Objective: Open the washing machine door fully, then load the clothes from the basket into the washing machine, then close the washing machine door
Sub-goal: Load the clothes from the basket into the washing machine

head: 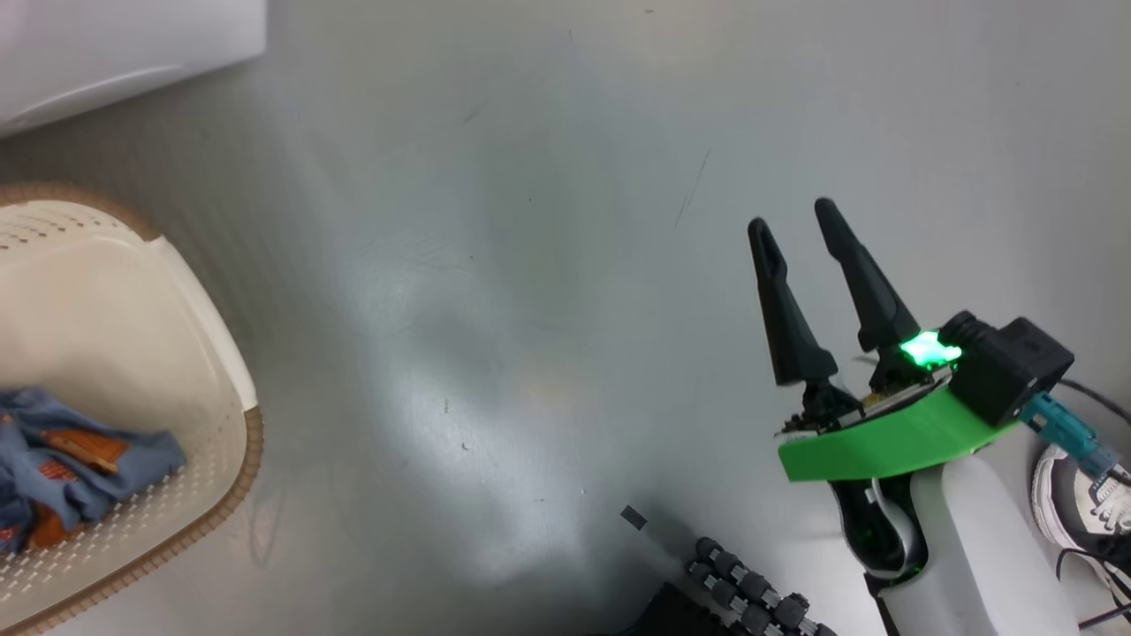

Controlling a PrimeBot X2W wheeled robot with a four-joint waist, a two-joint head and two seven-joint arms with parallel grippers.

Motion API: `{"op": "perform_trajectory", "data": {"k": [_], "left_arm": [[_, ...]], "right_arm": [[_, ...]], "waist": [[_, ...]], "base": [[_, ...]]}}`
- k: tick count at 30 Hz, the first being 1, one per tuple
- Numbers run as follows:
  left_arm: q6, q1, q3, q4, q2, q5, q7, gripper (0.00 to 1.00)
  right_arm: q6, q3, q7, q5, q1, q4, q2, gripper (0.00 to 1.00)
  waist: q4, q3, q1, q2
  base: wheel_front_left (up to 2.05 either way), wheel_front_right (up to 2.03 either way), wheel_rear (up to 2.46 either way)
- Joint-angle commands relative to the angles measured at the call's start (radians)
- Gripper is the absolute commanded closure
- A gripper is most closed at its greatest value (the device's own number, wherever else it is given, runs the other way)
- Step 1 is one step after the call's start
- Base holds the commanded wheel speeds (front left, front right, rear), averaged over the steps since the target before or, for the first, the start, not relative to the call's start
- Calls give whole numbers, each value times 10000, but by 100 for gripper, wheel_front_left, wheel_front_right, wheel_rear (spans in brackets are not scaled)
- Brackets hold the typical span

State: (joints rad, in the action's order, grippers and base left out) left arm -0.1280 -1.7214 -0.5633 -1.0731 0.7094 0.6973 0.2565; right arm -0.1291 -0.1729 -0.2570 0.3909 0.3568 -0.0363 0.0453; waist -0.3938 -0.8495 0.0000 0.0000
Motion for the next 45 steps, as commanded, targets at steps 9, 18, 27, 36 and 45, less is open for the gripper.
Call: {"op": "perform_trajectory", "data": {"k": [9,18,27,36,45], "left_arm": [[-27,681,-503,528,364,307,51,0],[-27,2033,-271,1488,30,584,52,0],[-27,4325,791,2934,-629,44,52,0],[87,7312,2499,4886,-1524,-1183,53,0],[580,10263,4460,7079,-2730,-2326,53,0]], "right_arm": [[-16,311,-47,-185,-44,76,49,0],[-16,674,-47,-708,33,50,49,0],[-16,1034,-47,-1228,-38,-19,49,0],[-16,1235,-47,-1524,-250,-156,49,0],[-16,1302,-47,-1594,-492,-311,49,0]], "waist": [[471,475,0,0],[1346,872,0,0],[2293,1382,0,0],[2912,2084,0,0],[3315,2752,0,0]], "base": [[0,0,0],[0,0,0],[0,0,0],[0,0,0],[0,0,0]]}}
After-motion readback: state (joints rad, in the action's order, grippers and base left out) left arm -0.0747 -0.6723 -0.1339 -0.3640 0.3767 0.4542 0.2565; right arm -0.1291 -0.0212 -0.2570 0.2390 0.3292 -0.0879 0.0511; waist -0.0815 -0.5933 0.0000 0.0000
